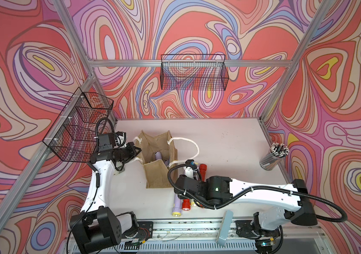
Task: Put the flashlights into the tote bags
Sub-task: Pick up the flashlight from the center of the board.
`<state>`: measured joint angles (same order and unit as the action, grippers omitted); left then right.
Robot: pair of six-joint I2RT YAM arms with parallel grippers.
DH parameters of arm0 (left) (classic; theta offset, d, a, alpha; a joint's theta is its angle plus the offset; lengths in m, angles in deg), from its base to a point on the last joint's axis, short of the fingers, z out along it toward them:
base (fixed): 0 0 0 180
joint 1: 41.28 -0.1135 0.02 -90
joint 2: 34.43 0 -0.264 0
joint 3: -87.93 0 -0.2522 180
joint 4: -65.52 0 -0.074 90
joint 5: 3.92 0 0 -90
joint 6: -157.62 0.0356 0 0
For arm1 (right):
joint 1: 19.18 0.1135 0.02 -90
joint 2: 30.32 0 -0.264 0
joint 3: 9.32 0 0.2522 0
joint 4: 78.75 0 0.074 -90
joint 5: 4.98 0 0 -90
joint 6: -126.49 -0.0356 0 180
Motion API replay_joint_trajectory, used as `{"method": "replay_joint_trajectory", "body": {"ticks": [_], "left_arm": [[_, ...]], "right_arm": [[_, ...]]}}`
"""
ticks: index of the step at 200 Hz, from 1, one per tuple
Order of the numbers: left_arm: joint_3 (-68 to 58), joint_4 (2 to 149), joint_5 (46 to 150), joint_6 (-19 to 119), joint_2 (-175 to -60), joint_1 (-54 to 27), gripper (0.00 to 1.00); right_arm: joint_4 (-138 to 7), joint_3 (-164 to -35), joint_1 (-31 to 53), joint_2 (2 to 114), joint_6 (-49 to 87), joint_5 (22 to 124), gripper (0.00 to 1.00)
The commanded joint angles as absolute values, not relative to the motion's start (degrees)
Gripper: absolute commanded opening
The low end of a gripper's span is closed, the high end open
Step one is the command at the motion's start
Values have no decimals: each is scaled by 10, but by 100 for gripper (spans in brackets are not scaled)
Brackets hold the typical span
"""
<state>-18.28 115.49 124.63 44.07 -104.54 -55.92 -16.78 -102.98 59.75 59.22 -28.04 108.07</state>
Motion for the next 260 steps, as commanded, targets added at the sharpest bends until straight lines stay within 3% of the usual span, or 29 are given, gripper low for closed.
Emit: {"method": "replay_joint_trajectory", "body": {"ticks": [1, 75, 131, 260], "left_arm": [[-168, 1168, 1243, 451, -1040, -563, 0], [-167, 1178, 1233, 459, -1033, -565, 0], [-167, 1176, 1244, 457, -1036, -565, 0], [-166, 1177, 1251, 457, -1040, -566, 0]], "right_arm": [[-168, -1046, 604, 621, -280, 1042, 51], [-163, -1041, 604, 717, -266, 997, 43], [-162, -1040, 573, 772, -267, 957, 51], [-196, -1039, 530, 818, -243, 899, 49]]}}
